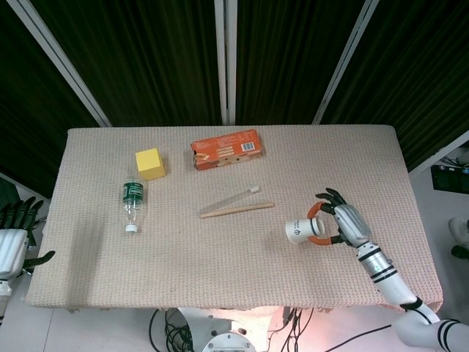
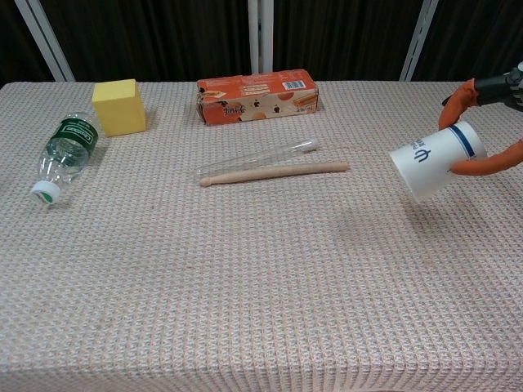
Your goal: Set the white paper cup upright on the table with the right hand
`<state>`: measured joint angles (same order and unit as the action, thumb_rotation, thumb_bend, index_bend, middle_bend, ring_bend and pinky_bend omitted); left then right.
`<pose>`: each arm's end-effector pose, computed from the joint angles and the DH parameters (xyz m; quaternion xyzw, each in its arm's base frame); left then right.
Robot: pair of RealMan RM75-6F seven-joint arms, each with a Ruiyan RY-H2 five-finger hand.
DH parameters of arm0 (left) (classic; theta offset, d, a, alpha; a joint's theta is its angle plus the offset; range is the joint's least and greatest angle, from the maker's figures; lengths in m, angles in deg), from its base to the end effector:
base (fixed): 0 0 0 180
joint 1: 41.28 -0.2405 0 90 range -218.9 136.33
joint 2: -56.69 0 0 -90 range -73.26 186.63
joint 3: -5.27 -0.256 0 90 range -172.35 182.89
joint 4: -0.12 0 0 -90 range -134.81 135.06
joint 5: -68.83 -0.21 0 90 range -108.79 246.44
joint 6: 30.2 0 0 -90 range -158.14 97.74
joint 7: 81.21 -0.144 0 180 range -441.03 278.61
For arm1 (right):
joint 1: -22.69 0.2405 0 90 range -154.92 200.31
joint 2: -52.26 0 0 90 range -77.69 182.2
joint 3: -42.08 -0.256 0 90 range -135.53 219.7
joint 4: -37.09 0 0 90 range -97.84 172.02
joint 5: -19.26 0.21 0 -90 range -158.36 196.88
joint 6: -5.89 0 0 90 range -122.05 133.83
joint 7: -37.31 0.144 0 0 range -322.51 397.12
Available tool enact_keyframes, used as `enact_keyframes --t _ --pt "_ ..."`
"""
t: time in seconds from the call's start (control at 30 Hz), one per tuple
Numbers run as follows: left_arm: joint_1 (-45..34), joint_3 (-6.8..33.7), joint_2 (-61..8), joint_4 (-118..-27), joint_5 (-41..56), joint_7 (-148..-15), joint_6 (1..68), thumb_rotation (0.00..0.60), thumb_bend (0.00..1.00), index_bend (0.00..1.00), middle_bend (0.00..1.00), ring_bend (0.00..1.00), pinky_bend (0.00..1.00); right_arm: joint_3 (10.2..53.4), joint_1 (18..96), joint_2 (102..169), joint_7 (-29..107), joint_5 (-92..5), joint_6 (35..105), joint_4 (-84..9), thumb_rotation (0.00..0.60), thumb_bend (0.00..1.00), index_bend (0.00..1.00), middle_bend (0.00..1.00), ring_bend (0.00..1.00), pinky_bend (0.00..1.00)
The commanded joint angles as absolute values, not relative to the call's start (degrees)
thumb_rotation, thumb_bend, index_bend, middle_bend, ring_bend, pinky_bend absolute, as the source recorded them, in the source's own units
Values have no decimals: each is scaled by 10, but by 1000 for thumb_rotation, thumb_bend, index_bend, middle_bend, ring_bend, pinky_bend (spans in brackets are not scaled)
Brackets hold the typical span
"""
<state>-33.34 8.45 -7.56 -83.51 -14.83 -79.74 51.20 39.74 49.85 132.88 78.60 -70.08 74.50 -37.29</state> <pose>-0.3387 0.2027 0.1714 -0.6166 -0.3598 -0.3467 0.6084 -0.2580 -0.2945 0.0506 0.5799 -0.5548 0.5239 0.2854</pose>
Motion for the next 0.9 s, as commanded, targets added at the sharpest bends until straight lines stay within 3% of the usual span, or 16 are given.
enact_keyframes --t 0.03,0.37,0.57,0.67,0.77,0.9 --pt "-333 85 -75 -834 -149 -795 513 600 33 0 0 0 0 410 492 1377 1086 -711 746 -255 600 85 596 546 160 56" --pt "-334 84 -74 -831 -150 -789 513 600 33 0 0 0 0 435 499 1392 1216 -734 739 -193 600 80 577 519 149 53" --pt "-333 84 -74 -832 -149 -790 511 600 33 0 0 0 0 451 502 1384 1244 -754 750 -177 600 27 262 267 3 0" --pt "-333 84 -75 -832 -149 -791 512 600 33 0 0 0 0 457 501 1382 1244 -759 757 -168 600 6 93 151 0 0" --pt "-333 84 -75 -832 -149 -791 512 600 33 0 0 0 0 456 498 1381 1235 -757 765 -165 600 0 16 99 0 0" --pt "-333 84 -74 -834 -148 -792 511 600 33 0 0 0 0 457 495 1374 1204 -760 780 -167 600 0 0 93 0 0"
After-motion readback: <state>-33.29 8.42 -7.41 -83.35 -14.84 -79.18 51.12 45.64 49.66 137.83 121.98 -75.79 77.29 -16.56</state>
